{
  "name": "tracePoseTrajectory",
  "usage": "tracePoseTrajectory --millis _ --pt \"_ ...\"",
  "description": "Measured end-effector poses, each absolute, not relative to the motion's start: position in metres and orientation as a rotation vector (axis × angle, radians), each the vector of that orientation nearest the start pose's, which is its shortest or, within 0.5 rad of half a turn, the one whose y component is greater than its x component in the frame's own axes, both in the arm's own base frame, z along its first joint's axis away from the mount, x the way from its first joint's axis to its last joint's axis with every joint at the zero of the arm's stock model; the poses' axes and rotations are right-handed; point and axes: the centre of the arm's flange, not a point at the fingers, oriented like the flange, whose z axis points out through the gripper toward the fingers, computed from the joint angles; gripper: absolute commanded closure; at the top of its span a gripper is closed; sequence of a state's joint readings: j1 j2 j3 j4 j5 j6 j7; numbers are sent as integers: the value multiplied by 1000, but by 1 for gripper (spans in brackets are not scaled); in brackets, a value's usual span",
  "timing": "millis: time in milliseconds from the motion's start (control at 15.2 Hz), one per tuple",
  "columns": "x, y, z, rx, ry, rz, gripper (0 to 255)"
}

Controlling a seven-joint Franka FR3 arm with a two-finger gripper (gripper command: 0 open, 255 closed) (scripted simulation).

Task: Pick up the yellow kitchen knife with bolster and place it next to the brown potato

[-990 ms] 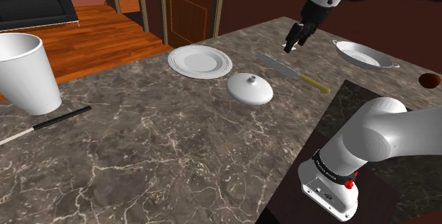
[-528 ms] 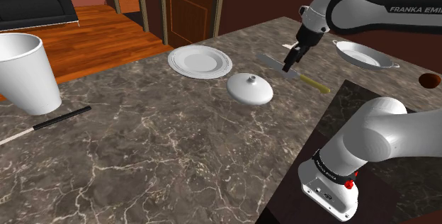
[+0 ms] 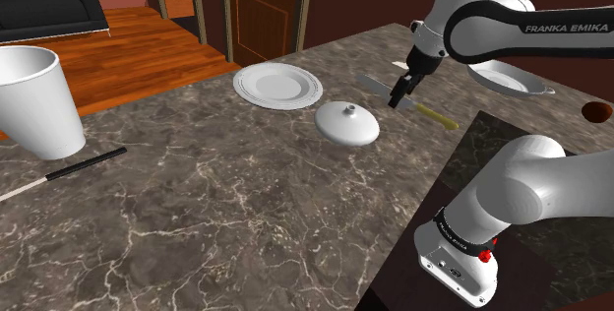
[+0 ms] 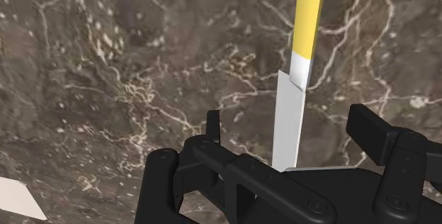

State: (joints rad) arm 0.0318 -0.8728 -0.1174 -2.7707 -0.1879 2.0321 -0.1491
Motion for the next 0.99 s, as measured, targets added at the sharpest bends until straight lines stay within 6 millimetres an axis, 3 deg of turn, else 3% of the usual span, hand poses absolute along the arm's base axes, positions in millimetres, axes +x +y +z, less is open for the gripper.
tracePoseTrajectory --millis 198,264,990 --pt "302 -35 458 -3220 -277 -202 0" --pt "302 -35 458 -3220 -277 -202 255" --pt "302 -35 461 -3219 -278 -203 255"
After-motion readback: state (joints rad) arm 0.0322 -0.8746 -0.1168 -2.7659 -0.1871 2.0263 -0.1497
